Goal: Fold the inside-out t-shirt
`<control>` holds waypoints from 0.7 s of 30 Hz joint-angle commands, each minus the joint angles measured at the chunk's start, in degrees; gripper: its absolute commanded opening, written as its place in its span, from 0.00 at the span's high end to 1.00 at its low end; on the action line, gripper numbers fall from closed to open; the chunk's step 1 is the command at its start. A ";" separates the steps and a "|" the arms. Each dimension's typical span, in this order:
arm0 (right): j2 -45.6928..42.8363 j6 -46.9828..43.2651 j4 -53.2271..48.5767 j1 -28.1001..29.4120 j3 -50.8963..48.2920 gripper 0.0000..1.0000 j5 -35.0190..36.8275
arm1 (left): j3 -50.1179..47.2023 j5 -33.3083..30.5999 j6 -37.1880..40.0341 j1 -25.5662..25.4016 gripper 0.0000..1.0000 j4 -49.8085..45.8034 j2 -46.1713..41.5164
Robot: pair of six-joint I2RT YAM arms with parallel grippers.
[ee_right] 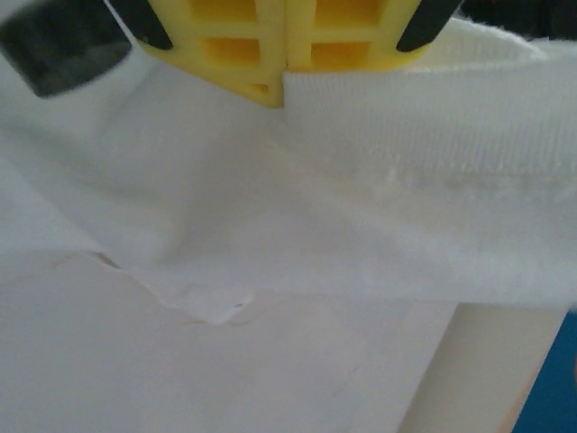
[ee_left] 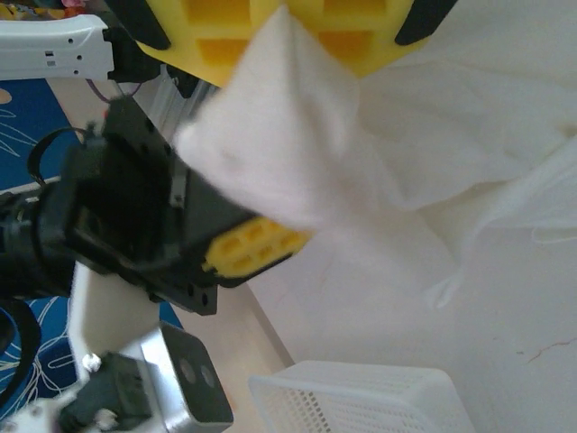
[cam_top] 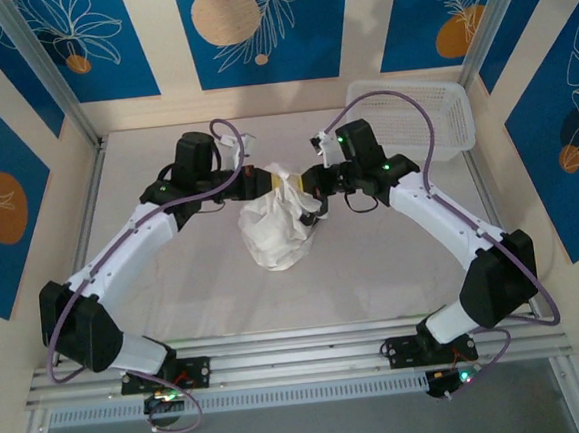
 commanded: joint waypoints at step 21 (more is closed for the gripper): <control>-20.32 12.94 18.67 11.33 -20.41 0.49 8.90 | -0.90 2.19 -8.26 1.30 1.00 4.08 -0.81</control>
